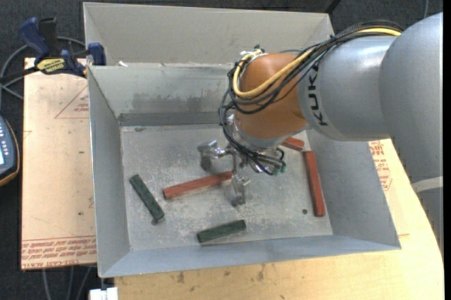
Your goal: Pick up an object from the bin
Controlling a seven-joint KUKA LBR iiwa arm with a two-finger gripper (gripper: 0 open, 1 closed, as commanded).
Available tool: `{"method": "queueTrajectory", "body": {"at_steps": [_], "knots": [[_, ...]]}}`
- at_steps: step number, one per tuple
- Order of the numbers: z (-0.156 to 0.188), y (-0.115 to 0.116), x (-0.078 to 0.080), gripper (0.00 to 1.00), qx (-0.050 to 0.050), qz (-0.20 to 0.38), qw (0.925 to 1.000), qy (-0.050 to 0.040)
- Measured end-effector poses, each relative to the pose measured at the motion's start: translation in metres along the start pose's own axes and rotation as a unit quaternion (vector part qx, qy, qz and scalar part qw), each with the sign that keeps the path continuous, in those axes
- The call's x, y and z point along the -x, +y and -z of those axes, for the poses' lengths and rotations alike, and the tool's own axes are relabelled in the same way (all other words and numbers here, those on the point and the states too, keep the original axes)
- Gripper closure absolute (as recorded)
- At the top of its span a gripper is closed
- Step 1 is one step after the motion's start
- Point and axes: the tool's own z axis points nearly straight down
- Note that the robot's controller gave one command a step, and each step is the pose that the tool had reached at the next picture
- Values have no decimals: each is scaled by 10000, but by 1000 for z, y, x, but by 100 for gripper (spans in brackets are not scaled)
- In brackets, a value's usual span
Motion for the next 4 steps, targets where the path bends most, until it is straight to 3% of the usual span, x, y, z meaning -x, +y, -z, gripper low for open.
{"method": "queueTrajectory", "body": {"at_steps": [1,2,3,4], "knots": [[1,-2,0,100,-7,-19,10000,-8],[113,-31,14,100,-18,-2306,9730,-38],[112,-30,13,0,-12,-2306,9730,-15],[14,46,15,0,10,-1077,9942,28]]}}
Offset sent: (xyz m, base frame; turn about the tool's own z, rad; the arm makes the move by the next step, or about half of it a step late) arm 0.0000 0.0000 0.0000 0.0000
